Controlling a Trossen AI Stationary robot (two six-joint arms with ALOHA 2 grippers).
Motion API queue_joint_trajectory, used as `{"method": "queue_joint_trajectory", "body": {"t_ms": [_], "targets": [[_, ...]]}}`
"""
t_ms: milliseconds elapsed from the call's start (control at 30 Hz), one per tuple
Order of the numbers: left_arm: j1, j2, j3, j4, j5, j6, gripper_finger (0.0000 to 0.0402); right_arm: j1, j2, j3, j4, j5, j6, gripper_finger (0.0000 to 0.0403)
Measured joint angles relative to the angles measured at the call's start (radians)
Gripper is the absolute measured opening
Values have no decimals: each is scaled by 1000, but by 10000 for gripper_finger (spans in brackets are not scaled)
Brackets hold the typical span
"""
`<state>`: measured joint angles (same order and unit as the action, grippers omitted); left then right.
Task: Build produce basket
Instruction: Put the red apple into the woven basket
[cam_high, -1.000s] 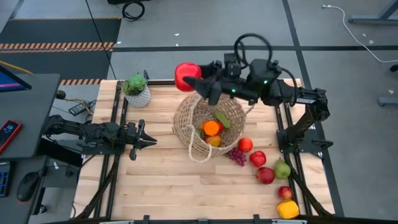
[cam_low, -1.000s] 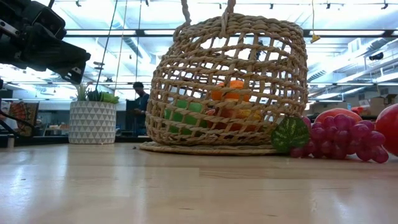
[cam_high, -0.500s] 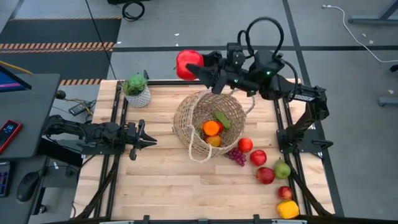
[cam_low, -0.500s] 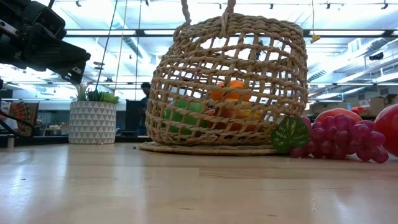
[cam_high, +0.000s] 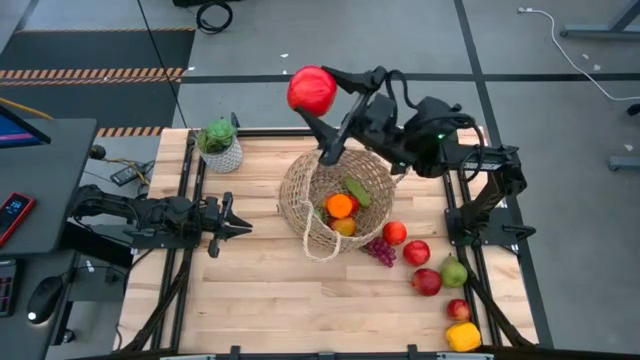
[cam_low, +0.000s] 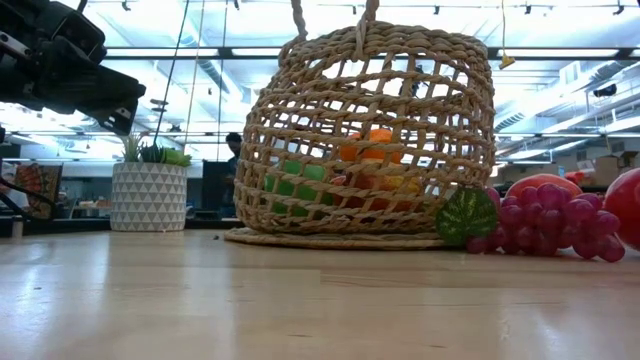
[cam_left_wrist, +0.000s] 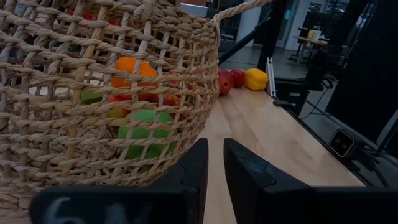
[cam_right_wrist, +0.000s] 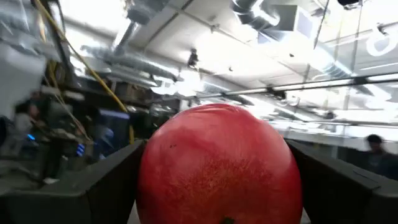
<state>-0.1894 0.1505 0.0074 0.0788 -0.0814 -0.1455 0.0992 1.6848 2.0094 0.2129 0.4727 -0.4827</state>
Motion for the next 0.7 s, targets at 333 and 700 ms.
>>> {"method": "queue_joint_trajectory", "body": {"t_ms": [333, 700], "targets": [[0, 0, 0, -1, 0, 0, 63, -16, -4, -1, -13, 36, -116, 376], [0, 0, 0, -1, 0, 0, 57, -92, -2, 0, -146, 345, 525, 376]]}}
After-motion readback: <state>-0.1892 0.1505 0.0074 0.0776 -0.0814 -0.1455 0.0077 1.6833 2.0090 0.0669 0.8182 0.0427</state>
